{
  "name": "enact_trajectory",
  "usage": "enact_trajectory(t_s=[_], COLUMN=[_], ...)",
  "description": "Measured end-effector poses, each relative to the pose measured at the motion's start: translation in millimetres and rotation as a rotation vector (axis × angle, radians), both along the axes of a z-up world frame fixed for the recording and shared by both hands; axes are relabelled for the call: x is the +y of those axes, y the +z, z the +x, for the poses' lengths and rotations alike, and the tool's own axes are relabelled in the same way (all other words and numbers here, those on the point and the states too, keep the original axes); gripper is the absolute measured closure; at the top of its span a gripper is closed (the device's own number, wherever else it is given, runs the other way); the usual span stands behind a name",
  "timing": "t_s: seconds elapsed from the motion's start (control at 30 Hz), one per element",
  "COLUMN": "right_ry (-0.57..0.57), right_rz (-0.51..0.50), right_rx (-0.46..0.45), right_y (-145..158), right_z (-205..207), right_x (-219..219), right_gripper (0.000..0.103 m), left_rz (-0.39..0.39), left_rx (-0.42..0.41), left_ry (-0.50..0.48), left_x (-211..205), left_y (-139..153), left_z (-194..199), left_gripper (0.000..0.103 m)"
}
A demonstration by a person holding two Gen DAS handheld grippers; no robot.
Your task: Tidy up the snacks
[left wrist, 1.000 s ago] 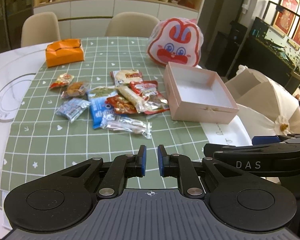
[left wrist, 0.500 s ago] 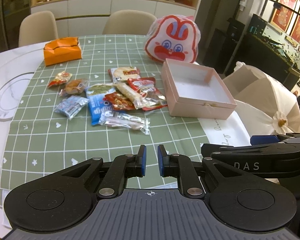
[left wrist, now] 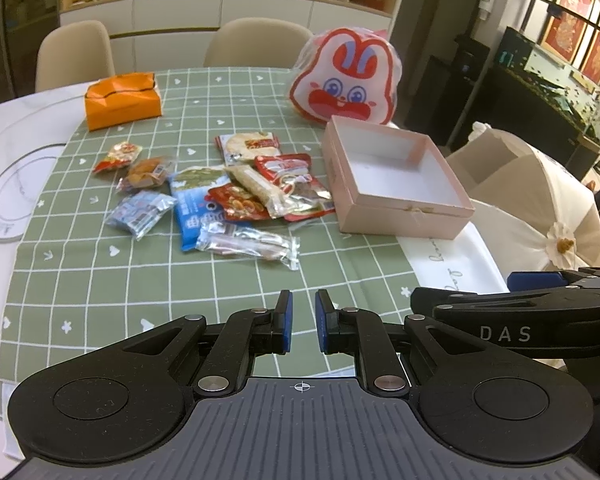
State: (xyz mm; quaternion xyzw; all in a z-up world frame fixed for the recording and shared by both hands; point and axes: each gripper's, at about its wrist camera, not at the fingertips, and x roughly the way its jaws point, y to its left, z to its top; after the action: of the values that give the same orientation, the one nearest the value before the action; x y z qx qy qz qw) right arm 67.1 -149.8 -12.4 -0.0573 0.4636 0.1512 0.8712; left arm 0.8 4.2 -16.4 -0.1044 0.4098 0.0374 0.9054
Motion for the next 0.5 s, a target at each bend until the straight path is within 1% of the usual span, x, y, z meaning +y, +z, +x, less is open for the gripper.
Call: enact_trajectory(t_s=[0.5], right_ry=[0.002], right_rz=[-0.007], right_rx=[0.016], right_y=[-4.5], right_z=[5.6], right_x=[3.6], right_gripper=[0.002], left_rz=[-0.006], left_rx=[0.026], left_ry=[0.011], left_x=[6.1], left_y=[-8.3], left_z=[7.8], left_gripper=[0.087])
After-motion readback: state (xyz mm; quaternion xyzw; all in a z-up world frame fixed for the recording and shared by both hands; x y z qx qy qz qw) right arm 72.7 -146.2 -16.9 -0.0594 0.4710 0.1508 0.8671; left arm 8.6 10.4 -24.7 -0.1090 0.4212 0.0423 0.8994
